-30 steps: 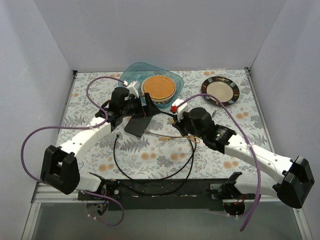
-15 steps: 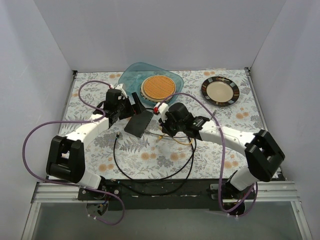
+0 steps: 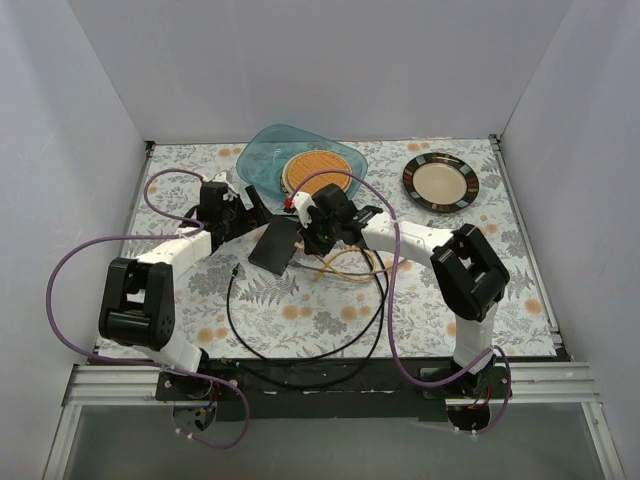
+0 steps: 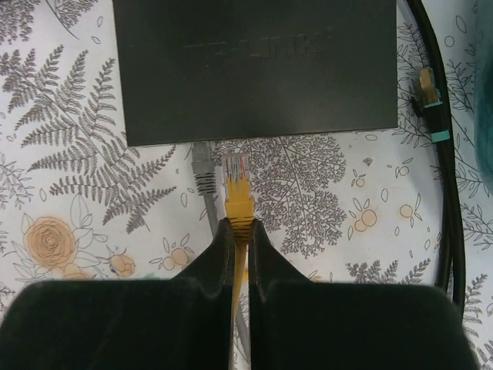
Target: Insert the plug into the switch port
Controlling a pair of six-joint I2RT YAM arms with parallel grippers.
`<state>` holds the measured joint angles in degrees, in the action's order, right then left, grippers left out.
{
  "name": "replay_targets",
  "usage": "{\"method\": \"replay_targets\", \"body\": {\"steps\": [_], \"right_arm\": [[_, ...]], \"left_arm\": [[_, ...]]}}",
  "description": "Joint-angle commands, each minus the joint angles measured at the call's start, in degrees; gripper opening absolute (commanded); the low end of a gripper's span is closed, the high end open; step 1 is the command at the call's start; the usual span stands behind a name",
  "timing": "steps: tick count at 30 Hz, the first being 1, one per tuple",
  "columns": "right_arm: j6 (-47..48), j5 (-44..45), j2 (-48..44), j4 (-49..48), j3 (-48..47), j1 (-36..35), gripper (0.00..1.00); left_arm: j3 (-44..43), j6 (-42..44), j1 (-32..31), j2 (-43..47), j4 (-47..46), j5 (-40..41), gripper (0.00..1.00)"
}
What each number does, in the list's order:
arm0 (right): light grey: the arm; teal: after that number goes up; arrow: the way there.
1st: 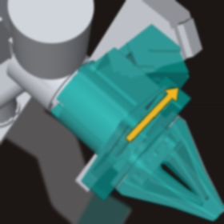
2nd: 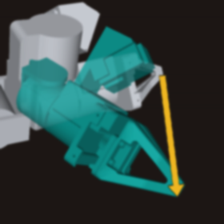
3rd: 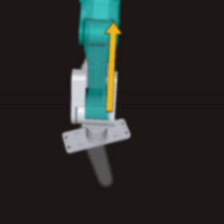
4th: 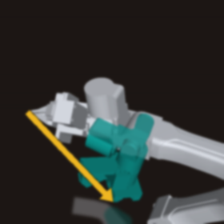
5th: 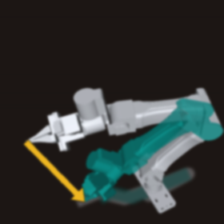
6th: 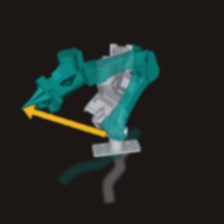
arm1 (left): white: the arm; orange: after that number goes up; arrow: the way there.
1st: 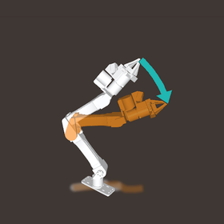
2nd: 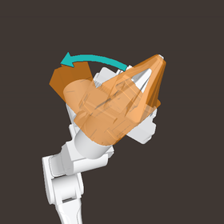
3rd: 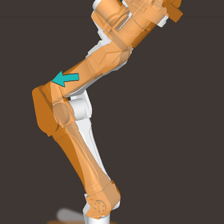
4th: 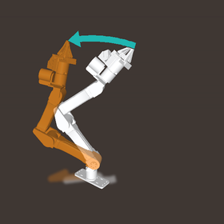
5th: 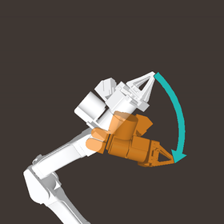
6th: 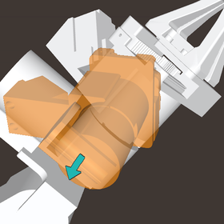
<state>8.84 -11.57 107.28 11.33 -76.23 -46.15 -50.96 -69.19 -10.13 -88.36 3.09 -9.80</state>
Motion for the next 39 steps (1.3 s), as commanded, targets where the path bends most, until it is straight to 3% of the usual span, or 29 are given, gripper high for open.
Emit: {"method": "replay_targets", "body": {"steps": [1,12,39], "right_arm": [[2.8,-3.1,3.6,2.6,-5.1,1.2,0.01],[2.8,-5.6,6.3,2.8,-5.4,1.4,0.01],[0.6,-3.0,11.8,4.9,-10.3,1.6,0.01]], "left_arm": [[1.2,-0.1,1.1,-2.3,-2.7,-2.5,0.98],[1.8,0.0,2.0,-6.5,-8.4,-7.9,0.94],[0.5,-0.4,1.9,-10.9,-9.5,-13.6,0.87]]}}
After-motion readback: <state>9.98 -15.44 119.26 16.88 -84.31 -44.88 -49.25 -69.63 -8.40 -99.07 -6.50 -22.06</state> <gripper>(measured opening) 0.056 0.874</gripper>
